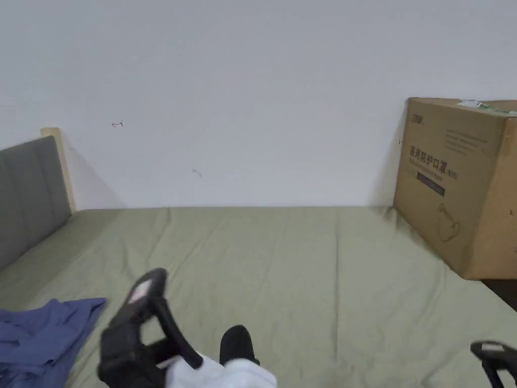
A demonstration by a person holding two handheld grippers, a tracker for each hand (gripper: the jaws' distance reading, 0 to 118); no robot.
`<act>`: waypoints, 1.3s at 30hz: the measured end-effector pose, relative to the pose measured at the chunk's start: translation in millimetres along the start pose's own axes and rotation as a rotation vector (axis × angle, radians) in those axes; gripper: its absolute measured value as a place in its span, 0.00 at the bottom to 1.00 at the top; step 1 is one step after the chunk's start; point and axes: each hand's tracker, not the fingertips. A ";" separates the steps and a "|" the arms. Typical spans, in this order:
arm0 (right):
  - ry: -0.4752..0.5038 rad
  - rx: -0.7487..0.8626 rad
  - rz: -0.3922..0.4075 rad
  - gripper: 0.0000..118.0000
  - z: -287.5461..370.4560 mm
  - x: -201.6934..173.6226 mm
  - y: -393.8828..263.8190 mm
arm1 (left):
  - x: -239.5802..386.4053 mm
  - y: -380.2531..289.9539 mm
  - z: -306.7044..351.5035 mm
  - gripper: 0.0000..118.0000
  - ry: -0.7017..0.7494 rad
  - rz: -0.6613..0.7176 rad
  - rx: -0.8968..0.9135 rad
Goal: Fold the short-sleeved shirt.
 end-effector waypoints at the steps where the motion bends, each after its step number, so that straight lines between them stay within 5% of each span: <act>1: 0.062 0.042 0.139 1.00 2.2 -25.0 -0.1 | -14.8 3.0 -4.3 1.00 -0.024 0.169 -0.044; 6: 0.106 0.337 1.062 1.00 25.6 -92.1 -40.3 | -69.8 -28.6 -23.2 1.00 -0.179 1.140 -0.127; 7: 0.097 0.394 1.195 1.00 28.7 -93.4 -52.8 | -72.6 -36.2 -23.8 1.00 -0.160 1.247 -0.126; 9: 0.104 0.440 1.336 1.00 31.4 -86.6 -69.6 | -64.7 -40.0 -16.5 1.00 -0.012 1.194 -0.106; 11: 0.168 0.388 1.317 1.00 35.3 -78.7 -78.5 | -52.7 -38.2 -12.8 1.00 0.080 1.006 -0.094; 15: 0.140 0.300 1.280 1.00 33.0 -69.5 -80.7 | -32.9 -29.1 -11.7 1.00 -0.031 0.775 -0.129; 20: 0.150 0.286 1.281 1.00 31.9 -70.4 -76.2 | -35.6 -28.4 -8.8 1.00 -0.107 0.870 -0.145; 32: 0.117 0.233 1.239 1.00 33.7 -75.0 -71.2 | -31.8 -17.2 -10.2 1.00 -0.126 0.771 -0.173; 39: 0.212 0.236 1.222 1.00 38.9 -78.5 -71.3 | -31.9 -16.5 -7.3 1.00 -0.117 0.805 -0.153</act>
